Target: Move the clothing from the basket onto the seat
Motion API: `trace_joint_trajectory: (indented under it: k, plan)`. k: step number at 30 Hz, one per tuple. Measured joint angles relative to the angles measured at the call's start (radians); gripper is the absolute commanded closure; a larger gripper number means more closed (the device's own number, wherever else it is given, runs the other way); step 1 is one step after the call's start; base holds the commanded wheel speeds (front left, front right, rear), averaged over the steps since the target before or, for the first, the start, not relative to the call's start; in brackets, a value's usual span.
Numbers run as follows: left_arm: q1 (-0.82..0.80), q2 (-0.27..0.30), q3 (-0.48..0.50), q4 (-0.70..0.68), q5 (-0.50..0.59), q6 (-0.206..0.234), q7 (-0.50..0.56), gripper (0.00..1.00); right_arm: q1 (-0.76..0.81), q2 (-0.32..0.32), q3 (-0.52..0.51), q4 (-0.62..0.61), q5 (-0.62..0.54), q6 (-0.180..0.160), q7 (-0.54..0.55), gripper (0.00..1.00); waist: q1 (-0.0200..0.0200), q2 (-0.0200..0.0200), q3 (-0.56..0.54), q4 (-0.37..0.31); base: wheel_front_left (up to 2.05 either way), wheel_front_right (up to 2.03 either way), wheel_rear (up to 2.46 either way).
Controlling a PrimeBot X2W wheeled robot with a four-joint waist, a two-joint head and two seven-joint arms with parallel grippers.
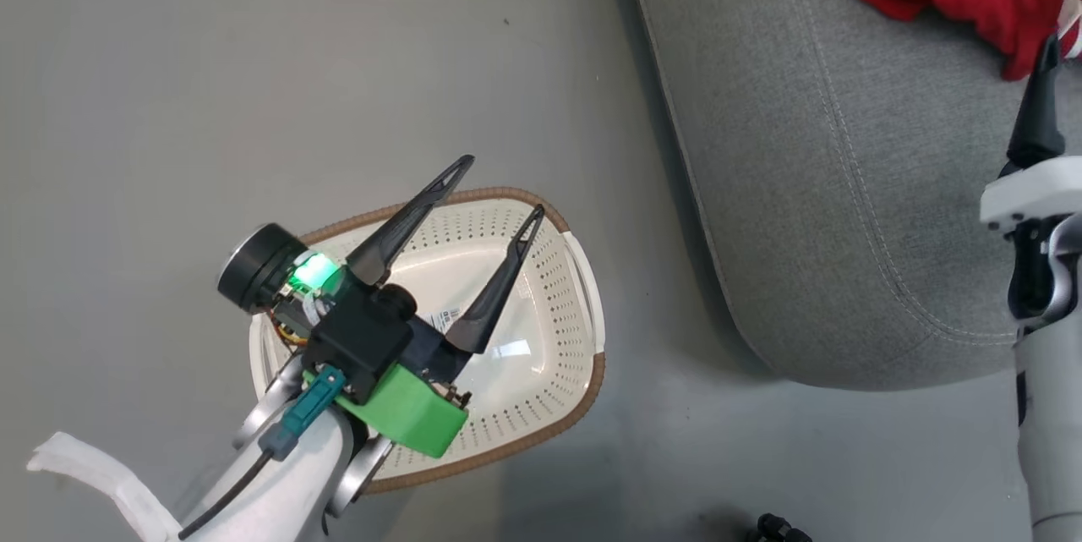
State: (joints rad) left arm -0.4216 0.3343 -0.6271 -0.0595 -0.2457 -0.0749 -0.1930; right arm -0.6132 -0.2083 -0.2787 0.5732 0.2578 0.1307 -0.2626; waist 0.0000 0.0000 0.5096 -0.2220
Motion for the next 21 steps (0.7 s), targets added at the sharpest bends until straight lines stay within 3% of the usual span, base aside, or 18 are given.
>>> trace_joint_trajectory:
  k: [10,21]
  plan:
    - [0.099,-0.035,0.12,0.099,-0.063,0.102,-0.064,0.0,0.268,0.117,0.095,-0.27,-0.096,0.0,0.0,0.0,0.0,0.0,-0.126,0.025,0.0,0.0,0.0]
    - [0.216,-0.088,0.314,0.124,-0.074,0.137,-0.069,0.0,0.448,0.157,0.235,-0.448,-0.113,0.0,0.008,0.0,0.0,0.0,-0.227,0.126,0.0,0.0,0.0]
